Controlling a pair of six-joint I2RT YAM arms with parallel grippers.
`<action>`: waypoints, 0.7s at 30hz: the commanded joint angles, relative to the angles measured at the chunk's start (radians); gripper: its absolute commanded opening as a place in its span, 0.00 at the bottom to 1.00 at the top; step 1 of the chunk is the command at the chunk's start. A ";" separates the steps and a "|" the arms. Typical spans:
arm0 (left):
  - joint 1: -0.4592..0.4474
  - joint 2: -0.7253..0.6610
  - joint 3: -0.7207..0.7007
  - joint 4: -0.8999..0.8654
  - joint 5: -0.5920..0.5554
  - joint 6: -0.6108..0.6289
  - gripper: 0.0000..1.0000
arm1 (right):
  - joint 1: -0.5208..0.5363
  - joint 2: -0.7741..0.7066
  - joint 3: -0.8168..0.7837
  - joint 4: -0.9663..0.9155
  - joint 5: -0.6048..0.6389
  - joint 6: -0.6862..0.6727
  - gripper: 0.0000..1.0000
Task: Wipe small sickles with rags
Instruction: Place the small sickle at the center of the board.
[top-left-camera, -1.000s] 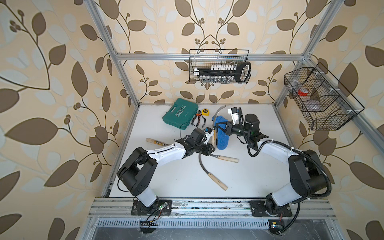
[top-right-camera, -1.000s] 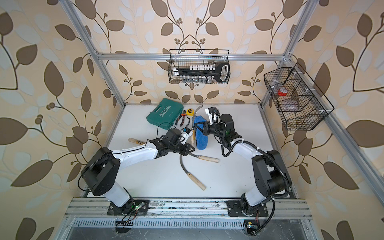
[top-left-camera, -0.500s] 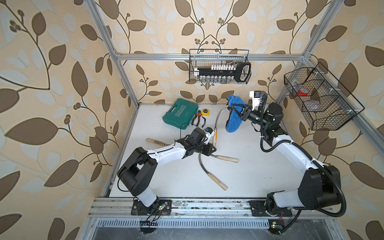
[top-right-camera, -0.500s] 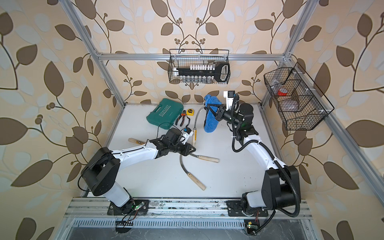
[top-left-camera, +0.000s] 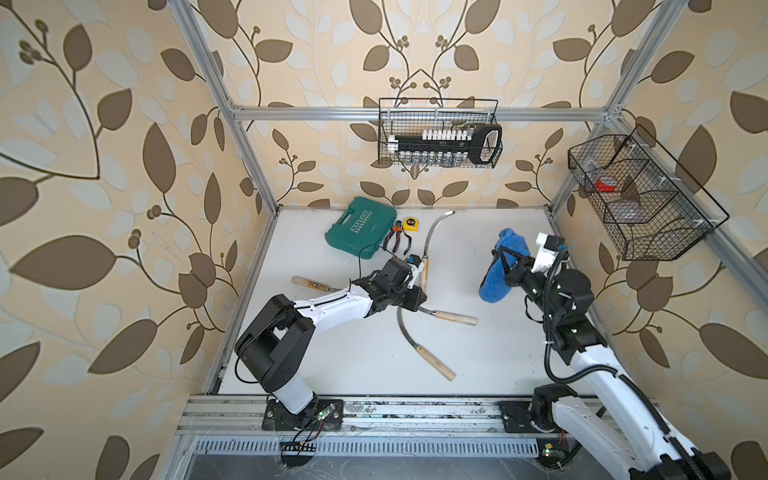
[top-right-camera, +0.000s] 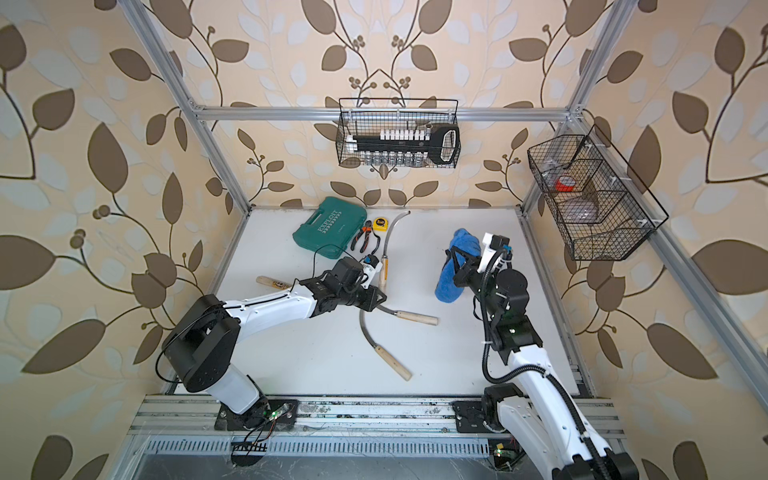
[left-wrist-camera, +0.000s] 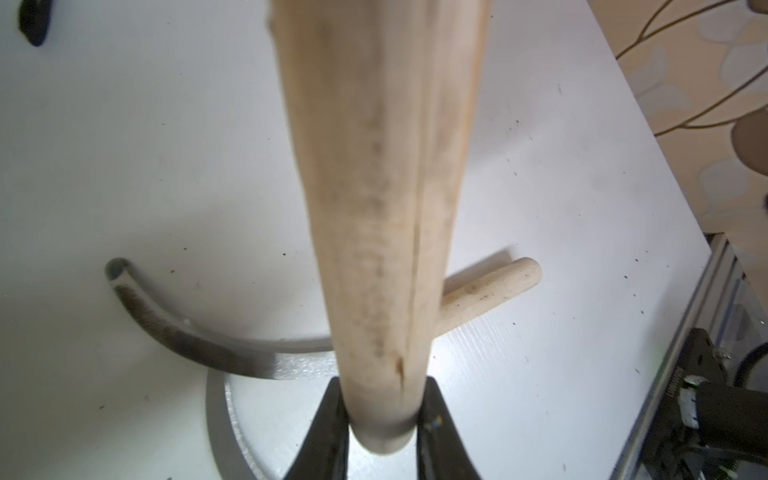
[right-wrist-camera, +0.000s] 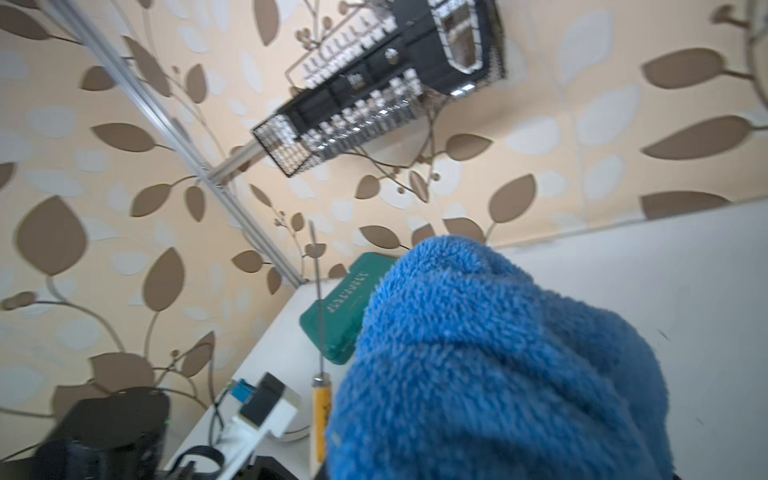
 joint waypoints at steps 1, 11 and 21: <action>0.000 -0.033 0.024 -0.067 -0.163 -0.027 0.00 | -0.004 -0.056 -0.101 -0.073 0.235 0.000 0.06; 0.000 0.278 0.376 -0.352 -0.231 -0.024 0.00 | -0.020 0.071 -0.240 0.067 0.403 0.093 0.00; 0.000 0.592 0.837 -0.637 -0.296 0.006 0.00 | -0.045 0.043 -0.273 0.068 0.353 0.115 0.02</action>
